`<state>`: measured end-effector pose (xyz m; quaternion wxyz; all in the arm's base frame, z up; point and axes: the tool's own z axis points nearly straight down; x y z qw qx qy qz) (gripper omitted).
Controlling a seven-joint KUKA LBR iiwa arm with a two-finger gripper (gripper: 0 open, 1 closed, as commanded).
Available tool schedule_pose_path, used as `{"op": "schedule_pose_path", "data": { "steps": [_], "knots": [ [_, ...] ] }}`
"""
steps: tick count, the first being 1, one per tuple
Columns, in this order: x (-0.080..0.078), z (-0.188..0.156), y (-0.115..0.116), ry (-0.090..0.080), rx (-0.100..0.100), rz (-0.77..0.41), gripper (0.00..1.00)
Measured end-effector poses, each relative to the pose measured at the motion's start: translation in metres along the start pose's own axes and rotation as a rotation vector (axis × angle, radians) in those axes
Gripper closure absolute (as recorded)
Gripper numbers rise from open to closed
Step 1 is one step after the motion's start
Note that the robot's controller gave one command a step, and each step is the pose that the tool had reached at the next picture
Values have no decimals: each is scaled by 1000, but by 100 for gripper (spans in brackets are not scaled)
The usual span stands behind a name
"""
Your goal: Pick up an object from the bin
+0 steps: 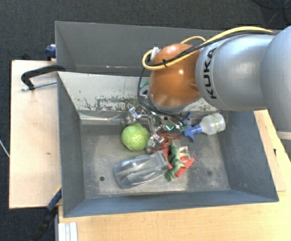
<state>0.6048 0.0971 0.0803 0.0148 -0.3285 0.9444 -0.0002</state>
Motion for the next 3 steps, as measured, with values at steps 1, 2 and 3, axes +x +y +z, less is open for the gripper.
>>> {"op": "schedule_pose_path", "data": {
  "steps": [1, 2, 3],
  "knots": [
    [2, 2, 0, 5, -2, 1, 100],
    [2, 2, 0, 5, -2, 1, 100],
    [1, -125, 13, 21, -9, -3, 100]
  ]
}}
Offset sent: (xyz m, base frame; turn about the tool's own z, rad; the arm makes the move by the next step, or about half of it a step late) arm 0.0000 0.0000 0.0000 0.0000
